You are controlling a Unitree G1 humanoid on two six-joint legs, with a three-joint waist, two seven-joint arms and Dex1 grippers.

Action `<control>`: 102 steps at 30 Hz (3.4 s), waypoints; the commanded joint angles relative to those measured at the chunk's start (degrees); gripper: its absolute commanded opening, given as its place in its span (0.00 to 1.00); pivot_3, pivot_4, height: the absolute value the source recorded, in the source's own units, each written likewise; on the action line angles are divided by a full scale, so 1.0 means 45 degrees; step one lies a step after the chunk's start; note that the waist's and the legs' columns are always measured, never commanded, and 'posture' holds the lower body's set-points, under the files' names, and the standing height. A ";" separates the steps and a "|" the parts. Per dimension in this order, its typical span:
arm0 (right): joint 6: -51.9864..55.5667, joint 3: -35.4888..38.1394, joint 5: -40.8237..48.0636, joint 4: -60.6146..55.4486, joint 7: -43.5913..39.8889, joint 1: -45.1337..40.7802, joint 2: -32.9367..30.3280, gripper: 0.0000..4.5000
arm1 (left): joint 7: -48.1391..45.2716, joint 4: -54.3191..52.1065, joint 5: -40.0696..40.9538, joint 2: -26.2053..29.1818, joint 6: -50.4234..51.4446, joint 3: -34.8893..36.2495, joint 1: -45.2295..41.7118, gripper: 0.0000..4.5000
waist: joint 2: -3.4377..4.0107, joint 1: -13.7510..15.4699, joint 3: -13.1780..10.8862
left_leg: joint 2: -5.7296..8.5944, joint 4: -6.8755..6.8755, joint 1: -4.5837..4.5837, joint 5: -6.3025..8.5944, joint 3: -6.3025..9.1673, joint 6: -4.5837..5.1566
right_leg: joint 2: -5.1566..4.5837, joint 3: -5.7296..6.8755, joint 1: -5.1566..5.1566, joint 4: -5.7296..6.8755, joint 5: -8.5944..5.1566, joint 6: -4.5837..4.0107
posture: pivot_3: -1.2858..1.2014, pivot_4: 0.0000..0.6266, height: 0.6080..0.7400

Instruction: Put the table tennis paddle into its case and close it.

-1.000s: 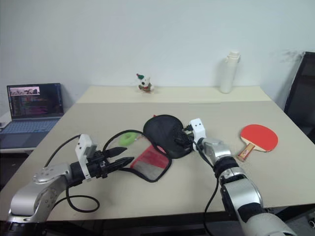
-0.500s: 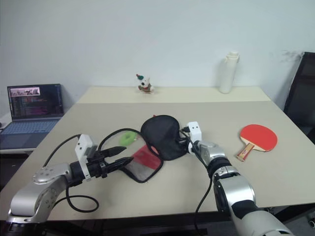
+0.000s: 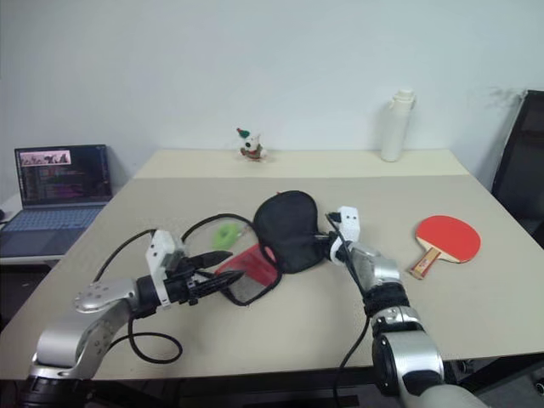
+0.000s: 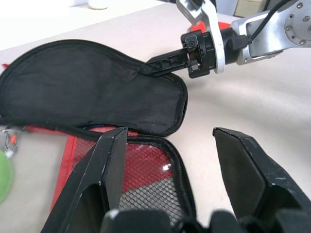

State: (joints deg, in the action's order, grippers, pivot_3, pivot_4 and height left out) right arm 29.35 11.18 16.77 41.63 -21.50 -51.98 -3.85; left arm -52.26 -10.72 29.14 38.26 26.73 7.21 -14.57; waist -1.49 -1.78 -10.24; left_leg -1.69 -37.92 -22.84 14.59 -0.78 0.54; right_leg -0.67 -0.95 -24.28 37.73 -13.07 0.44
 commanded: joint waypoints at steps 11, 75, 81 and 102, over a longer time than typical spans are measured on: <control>0.3278 0.2268 0.1062 -0.6569 0.4068 0.2890 -0.0863 0.01 | -0.1171 0.1019 -0.0216 -0.0249 -0.0672 -0.0963 -0.1943 0.68 | 0.0000 -0.0002 0.0000 | 0.0006 0.0001 -0.0003 0.0000 -0.0001 0.0001 | 0.0014 0.0001 0.0000 -0.0004 -0.0005 0.0008 | 0.52 0.24 1.00; 0.3970 0.2537 -0.1610 -0.5984 0.8064 0.2890 -0.2300 0.82 | -0.2450 0.3110 -0.1408 -0.1365 -0.2522 -0.2114 -0.3610 0.68 | 0.0016 -0.0025 -0.0013 | -0.0002 0.0008 -0.0012 0.0001 -0.0045 0.0003 | 0.0056 -0.0022 -0.0021 -0.0023 -0.0047 0.0077 | 0.52 0.24 1.00; 0.3386 0.2624 -0.1607 -0.4838 0.8160 0.2570 -0.2594 0.82 | -0.2284 0.2908 -0.1394 -0.1280 -0.2479 -0.1976 -0.3375 0.68 | 0.0015 -0.0028 -0.0013 | -0.0002 0.0004 -0.0004 0.0001 -0.0044 0.0003 | 0.0055 -0.0022 -0.0017 -0.0016 -0.0045 0.0078 | 0.52 0.24 1.00; 0.4644 0.0438 -0.1499 -0.5330 0.2920 0.3584 -0.6453 0.25 | -0.2242 0.2632 -0.1424 -0.1166 -0.2437 -0.2094 -0.3189 0.68 | 0.0036 0.0004 -0.0027 | -0.0002 0.0027 -0.0022 0.0003 -0.0116 0.0009 | 0.0043 -0.0030 -0.0017 -0.0077 -0.0051 0.0101 | 0.52 0.24 1.00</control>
State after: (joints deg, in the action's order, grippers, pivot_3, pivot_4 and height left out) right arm 48.76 13.72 9.29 21.60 -5.43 -36.67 -31.27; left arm -62.06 3.71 22.54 32.42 16.59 -3.05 -28.86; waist -1.33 -1.76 -10.36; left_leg -1.70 -37.79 -22.94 14.60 -1.31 0.58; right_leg -0.46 -1.09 -24.36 37.35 -13.30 0.89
